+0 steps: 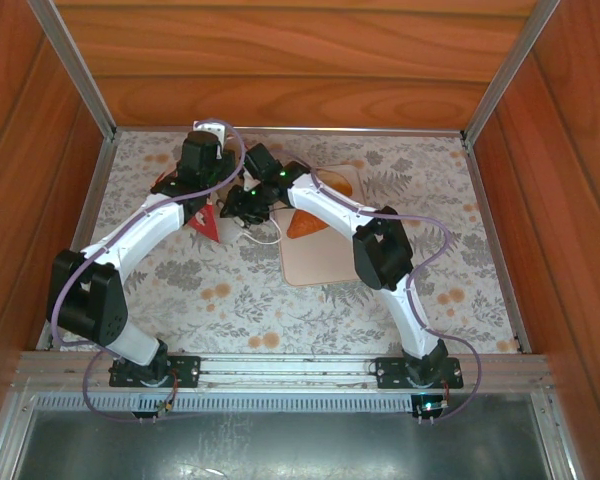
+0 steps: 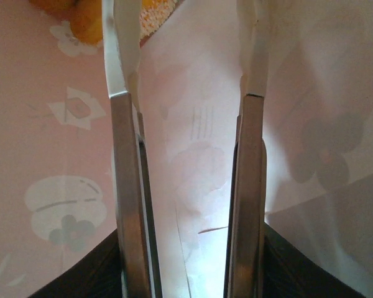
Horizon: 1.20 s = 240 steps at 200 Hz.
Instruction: Take the fake bread out of the paper bag
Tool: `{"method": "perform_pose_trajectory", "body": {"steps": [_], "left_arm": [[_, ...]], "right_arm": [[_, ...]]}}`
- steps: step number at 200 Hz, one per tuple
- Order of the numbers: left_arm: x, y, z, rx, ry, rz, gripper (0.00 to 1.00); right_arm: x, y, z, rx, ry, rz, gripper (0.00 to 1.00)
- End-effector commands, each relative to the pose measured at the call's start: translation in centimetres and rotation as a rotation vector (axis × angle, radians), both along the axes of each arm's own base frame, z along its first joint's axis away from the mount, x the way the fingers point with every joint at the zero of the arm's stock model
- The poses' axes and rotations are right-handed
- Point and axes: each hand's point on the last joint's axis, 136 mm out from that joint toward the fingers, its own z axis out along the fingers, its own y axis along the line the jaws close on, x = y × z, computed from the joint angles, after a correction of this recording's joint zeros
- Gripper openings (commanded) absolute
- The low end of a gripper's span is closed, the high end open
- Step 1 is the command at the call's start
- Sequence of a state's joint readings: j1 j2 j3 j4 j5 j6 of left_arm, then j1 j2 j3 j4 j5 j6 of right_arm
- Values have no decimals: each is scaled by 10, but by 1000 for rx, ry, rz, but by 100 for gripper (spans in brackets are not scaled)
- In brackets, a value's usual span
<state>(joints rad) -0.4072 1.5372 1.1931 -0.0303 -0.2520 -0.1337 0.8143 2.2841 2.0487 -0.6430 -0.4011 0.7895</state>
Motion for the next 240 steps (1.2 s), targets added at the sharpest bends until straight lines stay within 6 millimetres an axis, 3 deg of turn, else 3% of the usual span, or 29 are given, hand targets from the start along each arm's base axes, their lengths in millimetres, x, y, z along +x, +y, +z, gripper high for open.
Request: {"method": "perform_pose_trajectory", "body": {"steps": [1, 84, 240], "left_arm": [[1, -4, 16, -44, -37, -7, 0], [-6, -7, 16, -53, -28, -38, 0], [-10, -13, 18, -74, -22, -70, 0]], "right_arm": [[5, 14, 34, 65, -79, 3, 50], [19, 4, 14, -27, -76, -91, 55], [38, 17, -7, -25, -79, -91, 57]]}}
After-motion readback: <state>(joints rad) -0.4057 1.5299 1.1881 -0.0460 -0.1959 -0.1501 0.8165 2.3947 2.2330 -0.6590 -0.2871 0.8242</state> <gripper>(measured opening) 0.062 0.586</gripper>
